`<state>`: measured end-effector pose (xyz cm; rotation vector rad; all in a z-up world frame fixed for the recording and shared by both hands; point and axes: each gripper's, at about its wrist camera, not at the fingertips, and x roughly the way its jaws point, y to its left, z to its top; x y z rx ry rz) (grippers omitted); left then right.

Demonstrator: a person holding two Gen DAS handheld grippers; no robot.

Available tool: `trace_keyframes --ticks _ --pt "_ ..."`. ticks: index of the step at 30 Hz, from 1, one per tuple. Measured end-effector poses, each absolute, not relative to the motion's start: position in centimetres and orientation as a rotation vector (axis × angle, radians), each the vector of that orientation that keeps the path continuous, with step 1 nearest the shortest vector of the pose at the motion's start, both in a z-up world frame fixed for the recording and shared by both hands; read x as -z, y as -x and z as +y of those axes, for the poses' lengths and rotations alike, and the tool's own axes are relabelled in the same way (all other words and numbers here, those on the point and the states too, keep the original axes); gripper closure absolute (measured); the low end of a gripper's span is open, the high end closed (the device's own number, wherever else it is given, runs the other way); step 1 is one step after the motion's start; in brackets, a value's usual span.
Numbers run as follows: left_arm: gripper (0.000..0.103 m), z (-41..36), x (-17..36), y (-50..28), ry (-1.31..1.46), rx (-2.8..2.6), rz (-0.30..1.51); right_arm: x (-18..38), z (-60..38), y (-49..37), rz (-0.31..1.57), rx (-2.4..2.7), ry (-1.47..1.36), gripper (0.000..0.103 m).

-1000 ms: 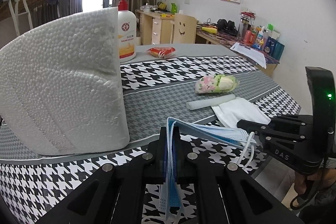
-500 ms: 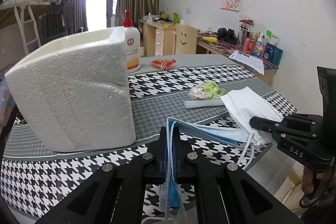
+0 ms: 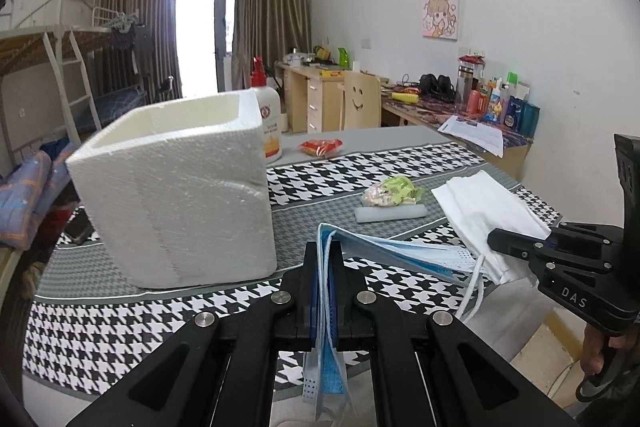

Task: Organize soft objects
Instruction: 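Lift the blue mask and white cloth with both tools toward the foam box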

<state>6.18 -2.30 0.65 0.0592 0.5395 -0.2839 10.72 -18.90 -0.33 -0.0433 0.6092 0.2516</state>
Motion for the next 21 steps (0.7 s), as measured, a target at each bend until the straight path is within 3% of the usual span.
trace_keyframes --ticks 21 --pt "0.099 -1.2 -1.7 -2.1 -0.080 0.256 0.465 -0.4 -18.0 -6.8 0.518 -0.255 0.056 0.095"
